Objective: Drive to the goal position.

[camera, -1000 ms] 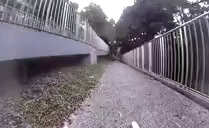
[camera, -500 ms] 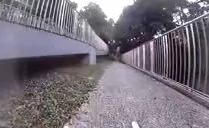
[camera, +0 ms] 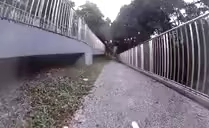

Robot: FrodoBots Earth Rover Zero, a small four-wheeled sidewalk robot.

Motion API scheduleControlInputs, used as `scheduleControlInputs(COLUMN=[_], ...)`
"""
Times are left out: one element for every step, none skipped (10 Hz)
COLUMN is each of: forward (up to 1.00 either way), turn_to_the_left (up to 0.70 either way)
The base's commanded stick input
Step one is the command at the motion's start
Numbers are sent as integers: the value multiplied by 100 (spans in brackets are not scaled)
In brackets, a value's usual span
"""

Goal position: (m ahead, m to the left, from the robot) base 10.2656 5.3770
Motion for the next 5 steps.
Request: scheduleControlInputs(forward=[45, 45, 53, 60, 66], turn_to_the_left=[-27, -27, -21, -15, -14])
